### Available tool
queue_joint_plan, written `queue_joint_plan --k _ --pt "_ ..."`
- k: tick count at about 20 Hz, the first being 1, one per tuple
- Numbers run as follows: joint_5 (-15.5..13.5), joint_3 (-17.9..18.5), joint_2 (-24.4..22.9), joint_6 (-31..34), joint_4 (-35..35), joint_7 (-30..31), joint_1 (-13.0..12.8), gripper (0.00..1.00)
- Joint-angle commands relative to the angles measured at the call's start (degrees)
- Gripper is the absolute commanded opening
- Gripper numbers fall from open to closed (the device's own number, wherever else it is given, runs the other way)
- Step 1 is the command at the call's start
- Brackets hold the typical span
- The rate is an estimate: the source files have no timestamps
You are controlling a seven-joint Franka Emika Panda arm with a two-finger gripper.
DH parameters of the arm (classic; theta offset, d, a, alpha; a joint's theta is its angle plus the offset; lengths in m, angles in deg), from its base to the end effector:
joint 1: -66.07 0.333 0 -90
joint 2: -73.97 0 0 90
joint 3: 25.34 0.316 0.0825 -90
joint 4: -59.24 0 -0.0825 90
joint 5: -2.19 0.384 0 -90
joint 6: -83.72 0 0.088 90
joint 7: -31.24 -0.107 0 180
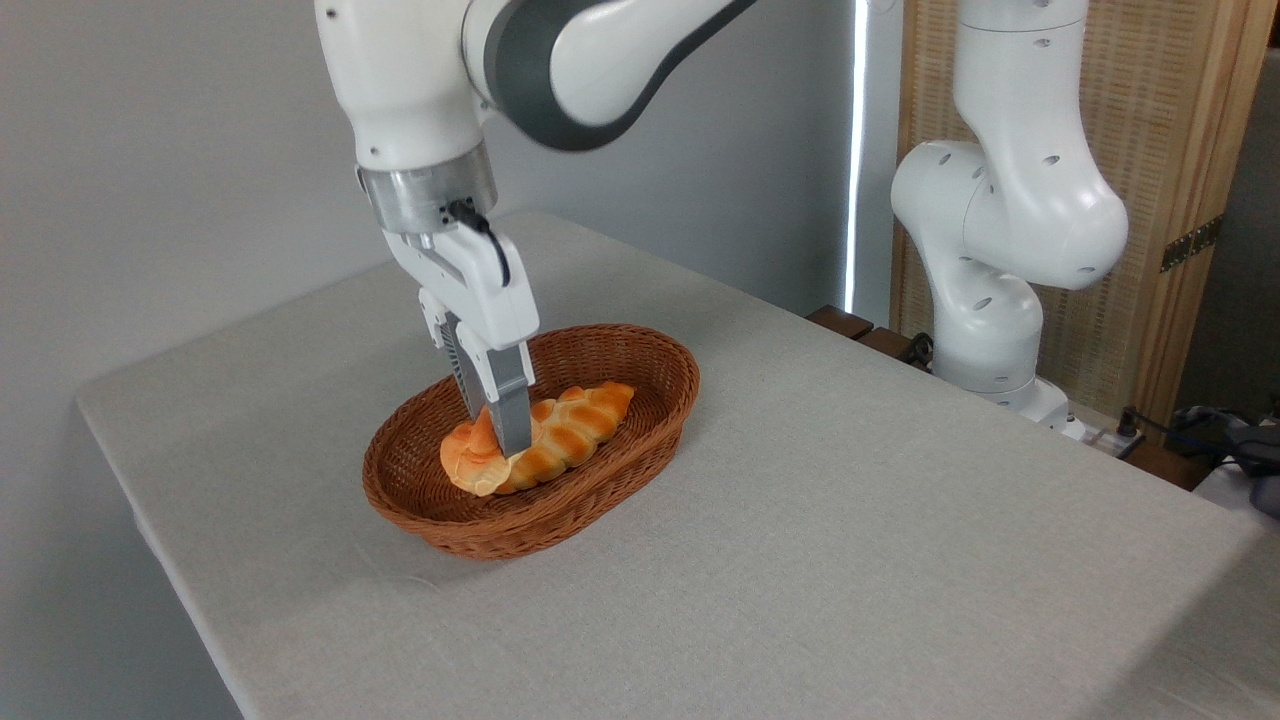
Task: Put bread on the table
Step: 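Lift the bun over the basket rim and move it onto the table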
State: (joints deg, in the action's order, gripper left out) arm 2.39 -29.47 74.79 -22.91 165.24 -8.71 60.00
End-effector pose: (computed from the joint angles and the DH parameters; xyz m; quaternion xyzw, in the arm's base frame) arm 0.5572 -0.0998 0.5084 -0.9055 0.4243 0.0019 0.0007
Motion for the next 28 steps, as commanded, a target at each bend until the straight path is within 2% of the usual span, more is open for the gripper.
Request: queue_joint_plan --k 1,6,8,14,15,17,19,21,25,28 --pt "-1.0 4.0 0.0 3.1 -4.2 -3.7 0.2 0.56" --pt "-0.2 8.5 1.5 1.0 -4.2 -10.6 0.2 0.55" --pt "-0.3 10.4 2.7 -4.9 -4.1 -12.9 0.2 0.55" --pt "-0.3 10.5 6.1 -12.1 -4.0 -13.1 0.2 0.56" --pt "-0.2 10.5 6.7 -12.5 -4.0 -13.1 0.2 0.61" --pt "0.0 10.5 7.4 -12.8 -3.7 -13.2 0.2 0.78" --pt "1.0 10.4 7.8 -13.2 -3.6 -13.2 0.1 0.8" --pt "2.9 10.1 8.1 -13.3 -3.6 -13.1 0.1 0.89" --pt "4.5 10.0 8.2 -13.2 -3.5 -13.2 0.1 1.0" --pt "4.8 9.9 8.3 -13.2 -3.5 -13.0 0.0 1.0"
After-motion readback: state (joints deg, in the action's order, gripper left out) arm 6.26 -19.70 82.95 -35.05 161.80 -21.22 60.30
